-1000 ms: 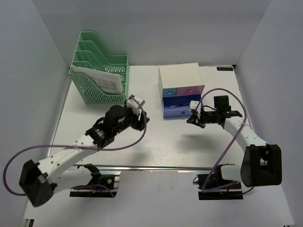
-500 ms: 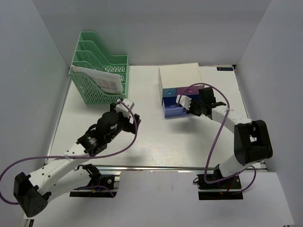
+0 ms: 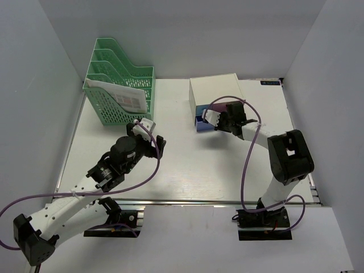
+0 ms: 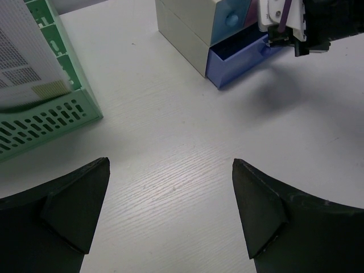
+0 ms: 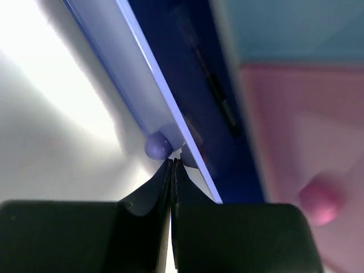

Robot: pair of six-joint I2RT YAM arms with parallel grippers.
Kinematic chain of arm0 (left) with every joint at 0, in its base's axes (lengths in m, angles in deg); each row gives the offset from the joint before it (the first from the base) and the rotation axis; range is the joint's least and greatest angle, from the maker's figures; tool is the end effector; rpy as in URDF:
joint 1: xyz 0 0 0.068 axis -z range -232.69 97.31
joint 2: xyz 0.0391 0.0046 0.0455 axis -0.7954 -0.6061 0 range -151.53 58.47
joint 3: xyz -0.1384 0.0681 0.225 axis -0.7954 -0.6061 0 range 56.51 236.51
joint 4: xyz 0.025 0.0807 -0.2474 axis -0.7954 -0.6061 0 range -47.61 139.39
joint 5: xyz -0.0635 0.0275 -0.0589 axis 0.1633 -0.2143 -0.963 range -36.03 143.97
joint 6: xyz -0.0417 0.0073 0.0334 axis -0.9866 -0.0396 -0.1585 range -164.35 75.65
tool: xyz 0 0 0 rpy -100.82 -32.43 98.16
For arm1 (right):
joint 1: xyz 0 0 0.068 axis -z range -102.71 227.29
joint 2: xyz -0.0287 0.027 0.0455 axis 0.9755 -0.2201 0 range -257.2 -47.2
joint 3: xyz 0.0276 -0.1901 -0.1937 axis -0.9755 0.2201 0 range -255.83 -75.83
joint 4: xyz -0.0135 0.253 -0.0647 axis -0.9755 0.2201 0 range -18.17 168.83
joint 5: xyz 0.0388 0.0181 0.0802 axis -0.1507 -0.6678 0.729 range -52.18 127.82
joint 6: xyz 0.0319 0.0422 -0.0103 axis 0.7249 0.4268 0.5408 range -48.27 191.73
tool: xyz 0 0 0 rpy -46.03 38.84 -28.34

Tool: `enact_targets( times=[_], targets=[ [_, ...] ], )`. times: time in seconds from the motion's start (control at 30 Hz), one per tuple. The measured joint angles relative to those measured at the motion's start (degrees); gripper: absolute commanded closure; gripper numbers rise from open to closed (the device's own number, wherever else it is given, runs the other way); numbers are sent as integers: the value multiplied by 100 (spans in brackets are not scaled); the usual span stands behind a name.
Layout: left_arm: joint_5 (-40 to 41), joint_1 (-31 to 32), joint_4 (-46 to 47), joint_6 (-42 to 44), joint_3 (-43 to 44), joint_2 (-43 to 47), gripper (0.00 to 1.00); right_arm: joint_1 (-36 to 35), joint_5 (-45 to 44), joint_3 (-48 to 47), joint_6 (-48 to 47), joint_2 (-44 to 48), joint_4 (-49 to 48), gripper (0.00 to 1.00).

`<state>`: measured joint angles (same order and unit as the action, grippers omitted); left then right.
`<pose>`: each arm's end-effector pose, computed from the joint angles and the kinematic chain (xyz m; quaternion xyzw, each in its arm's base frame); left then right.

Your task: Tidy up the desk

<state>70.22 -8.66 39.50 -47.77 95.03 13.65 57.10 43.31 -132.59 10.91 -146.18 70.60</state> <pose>0.1412 -0.1226 0.3021 0.1952 0.7718 -0.1358 0.5897 0.3419 0.1295 0.1823 -0.6054 0.6782 -0.1030 0.4037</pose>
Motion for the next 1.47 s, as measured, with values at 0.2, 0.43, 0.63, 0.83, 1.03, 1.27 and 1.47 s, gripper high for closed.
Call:
enact_targets(
  times=[0.2, 0.43, 0.63, 0.83, 1.03, 1.27, 1.47],
  targets=[
    [35, 2, 2, 0, 0, -26, 2, -264, -76, -221, -33, -247, -435, 100],
    [59, 2, 2, 4, 0, -26, 2, -505, -409, -616, -107, -734, -763, 100],
    [74, 2, 4, 17, -4, -17, 2, -544, -339, -612, -70, -688, -667, 93],
    [-81, 0, 70, 39, -46, 37, 2, -487, 557, -304, 772, 837, 636, 11],
    [-365, 0, 210, 66, -133, 46, 2, -334, 424, -238, 2977, 2197, 1058, 11],
    [-627, 0, 258, 42, -330, 24, 2, -160, -151, 717, 4441, 3053, 1043, 11],
    [-719, 0, 243, 39, -365, 22, 2, 114, -94, 1810, 4970, 4070, 584, 11]
  ],
)
